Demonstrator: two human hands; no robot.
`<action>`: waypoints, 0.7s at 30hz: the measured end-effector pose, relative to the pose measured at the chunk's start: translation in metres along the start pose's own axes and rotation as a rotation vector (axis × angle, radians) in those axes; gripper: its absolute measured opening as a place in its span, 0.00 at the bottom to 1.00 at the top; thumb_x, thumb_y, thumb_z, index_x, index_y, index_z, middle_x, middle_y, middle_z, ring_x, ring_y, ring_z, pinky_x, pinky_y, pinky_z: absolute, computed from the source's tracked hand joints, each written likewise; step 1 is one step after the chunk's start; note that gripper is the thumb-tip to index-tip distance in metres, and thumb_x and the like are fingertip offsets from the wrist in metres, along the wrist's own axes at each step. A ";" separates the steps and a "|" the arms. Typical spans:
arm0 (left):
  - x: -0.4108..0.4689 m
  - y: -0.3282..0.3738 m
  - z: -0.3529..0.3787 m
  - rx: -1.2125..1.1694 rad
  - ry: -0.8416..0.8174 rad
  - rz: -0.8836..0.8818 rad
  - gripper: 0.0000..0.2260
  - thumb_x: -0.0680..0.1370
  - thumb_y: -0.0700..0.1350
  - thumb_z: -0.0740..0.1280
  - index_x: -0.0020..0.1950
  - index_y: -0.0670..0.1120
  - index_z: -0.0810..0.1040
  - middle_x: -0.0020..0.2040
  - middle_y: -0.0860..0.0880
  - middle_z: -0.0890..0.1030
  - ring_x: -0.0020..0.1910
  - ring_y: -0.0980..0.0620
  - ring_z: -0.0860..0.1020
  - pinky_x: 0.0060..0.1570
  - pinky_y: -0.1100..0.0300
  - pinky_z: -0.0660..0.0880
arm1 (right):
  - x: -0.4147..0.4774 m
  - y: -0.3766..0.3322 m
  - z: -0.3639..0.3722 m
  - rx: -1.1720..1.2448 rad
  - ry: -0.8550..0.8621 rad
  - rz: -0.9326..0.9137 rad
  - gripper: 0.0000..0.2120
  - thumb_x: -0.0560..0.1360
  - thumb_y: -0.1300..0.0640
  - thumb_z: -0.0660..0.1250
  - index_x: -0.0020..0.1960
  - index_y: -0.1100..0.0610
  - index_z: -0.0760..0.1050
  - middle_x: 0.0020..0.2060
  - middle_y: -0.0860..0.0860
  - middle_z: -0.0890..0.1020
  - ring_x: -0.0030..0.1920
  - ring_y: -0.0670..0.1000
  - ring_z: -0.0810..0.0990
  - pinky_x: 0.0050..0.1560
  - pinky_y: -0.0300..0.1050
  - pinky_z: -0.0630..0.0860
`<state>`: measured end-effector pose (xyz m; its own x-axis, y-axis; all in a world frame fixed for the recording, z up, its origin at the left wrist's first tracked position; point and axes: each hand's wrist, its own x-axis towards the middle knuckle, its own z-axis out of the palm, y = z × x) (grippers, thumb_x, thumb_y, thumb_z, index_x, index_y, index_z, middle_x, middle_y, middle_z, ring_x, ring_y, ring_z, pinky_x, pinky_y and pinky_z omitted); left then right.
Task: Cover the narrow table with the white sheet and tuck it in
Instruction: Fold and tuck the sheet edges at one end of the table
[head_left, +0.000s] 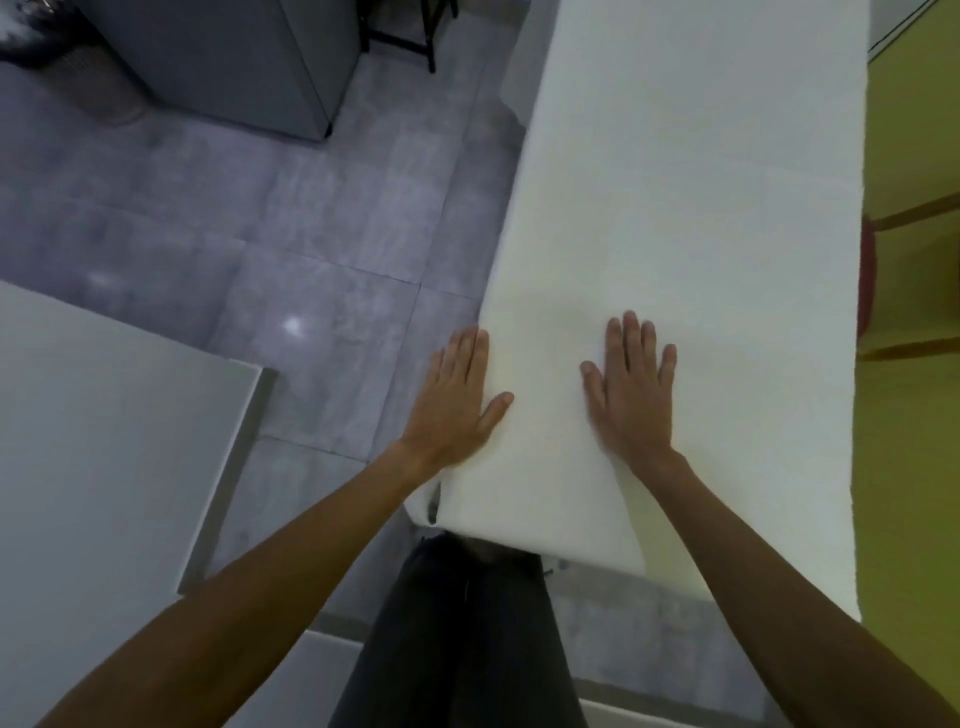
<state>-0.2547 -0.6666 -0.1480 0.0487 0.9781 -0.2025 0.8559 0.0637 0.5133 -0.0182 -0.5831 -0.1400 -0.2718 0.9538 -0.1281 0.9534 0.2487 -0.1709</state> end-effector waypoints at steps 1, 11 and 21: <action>-0.021 0.003 0.002 -0.089 -0.025 -0.013 0.37 0.81 0.62 0.52 0.80 0.43 0.41 0.80 0.44 0.44 0.79 0.48 0.43 0.77 0.46 0.46 | -0.003 -0.005 -0.003 0.023 -0.004 0.011 0.32 0.83 0.42 0.46 0.80 0.61 0.51 0.80 0.60 0.54 0.80 0.61 0.49 0.77 0.67 0.47; -0.153 0.022 0.039 -0.628 0.085 -0.185 0.45 0.74 0.63 0.69 0.80 0.48 0.47 0.79 0.51 0.56 0.76 0.57 0.58 0.75 0.60 0.56 | -0.089 -0.108 0.015 0.136 -0.140 -0.569 0.29 0.84 0.47 0.52 0.80 0.62 0.56 0.80 0.58 0.55 0.81 0.57 0.48 0.79 0.61 0.47; -0.173 -0.021 0.077 -0.468 0.175 -0.229 0.24 0.78 0.56 0.60 0.68 0.43 0.74 0.63 0.45 0.79 0.60 0.49 0.78 0.62 0.54 0.75 | -0.091 -0.110 0.030 0.163 -0.151 -0.573 0.29 0.83 0.46 0.52 0.80 0.59 0.58 0.80 0.54 0.55 0.81 0.54 0.48 0.79 0.62 0.47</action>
<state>-0.2412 -0.8525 -0.1881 -0.2331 0.9445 -0.2314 0.5116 0.3215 0.7968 -0.1021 -0.7021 -0.1385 -0.7622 0.6385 -0.1069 0.6210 0.6744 -0.3993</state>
